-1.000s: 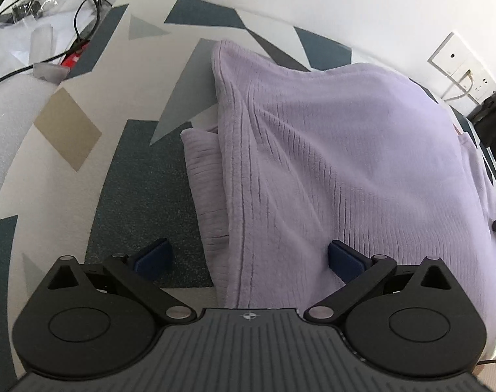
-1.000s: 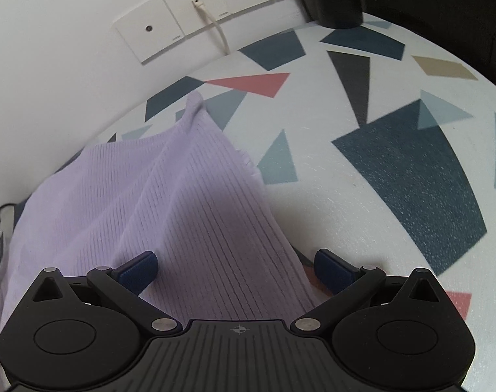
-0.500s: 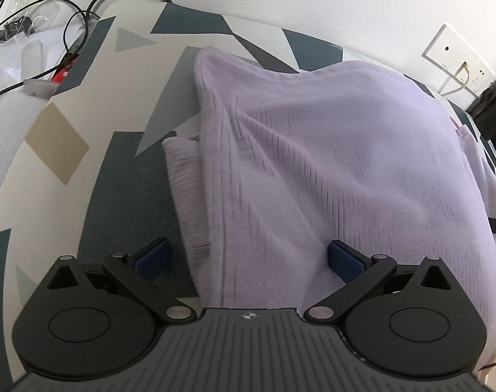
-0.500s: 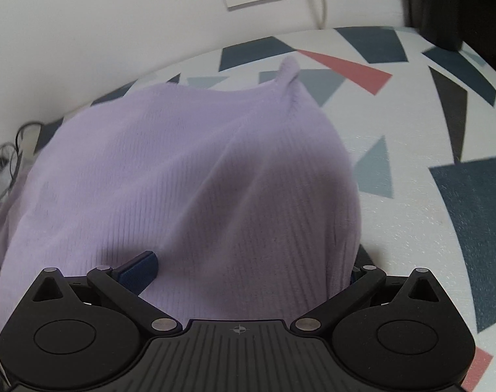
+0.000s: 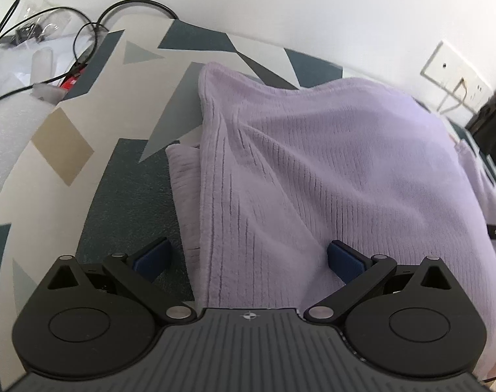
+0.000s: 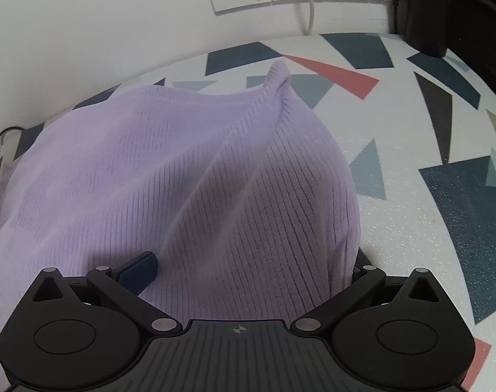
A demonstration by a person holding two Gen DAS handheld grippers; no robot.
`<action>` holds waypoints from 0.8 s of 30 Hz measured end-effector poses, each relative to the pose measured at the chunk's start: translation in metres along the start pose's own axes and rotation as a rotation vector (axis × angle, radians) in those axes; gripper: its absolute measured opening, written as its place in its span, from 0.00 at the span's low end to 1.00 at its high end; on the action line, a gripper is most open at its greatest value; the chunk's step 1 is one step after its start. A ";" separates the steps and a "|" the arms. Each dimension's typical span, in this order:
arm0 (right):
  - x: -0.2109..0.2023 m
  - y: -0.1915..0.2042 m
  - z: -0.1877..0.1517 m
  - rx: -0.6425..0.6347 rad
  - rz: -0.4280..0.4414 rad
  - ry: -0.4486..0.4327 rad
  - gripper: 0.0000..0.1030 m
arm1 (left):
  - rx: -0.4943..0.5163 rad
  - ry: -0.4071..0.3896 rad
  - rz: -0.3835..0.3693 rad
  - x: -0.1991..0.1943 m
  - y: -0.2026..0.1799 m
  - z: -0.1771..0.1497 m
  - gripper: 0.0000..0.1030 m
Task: Fold clothes
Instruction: 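Move both open grippers to the folded cardigan ends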
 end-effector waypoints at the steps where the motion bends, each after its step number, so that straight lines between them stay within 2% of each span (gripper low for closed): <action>1: 0.000 0.000 0.000 0.002 -0.003 -0.004 0.99 | -0.009 -0.009 -0.009 0.000 0.002 -0.001 1.00; 9: 0.001 0.002 -0.003 -0.016 -0.024 -0.022 0.99 | 0.014 0.020 0.010 0.002 0.000 0.004 1.00; 17: 0.002 0.005 -0.002 -0.027 -0.051 -0.025 0.99 | 0.022 0.016 0.011 0.003 0.001 0.003 1.00; 24: 0.002 0.005 -0.008 -0.053 -0.053 -0.068 0.99 | 0.031 0.011 0.014 0.004 0.000 0.003 1.00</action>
Point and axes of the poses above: each gripper's, at about its wrist camera, not at the fingertips, and x roughly the way its jaws point, y to its left, z to its top, the point moved 2 cm from there along x, roughly the way its jaws point, and after that the axes turned 14 degrees about y, right-handed, at the moved point
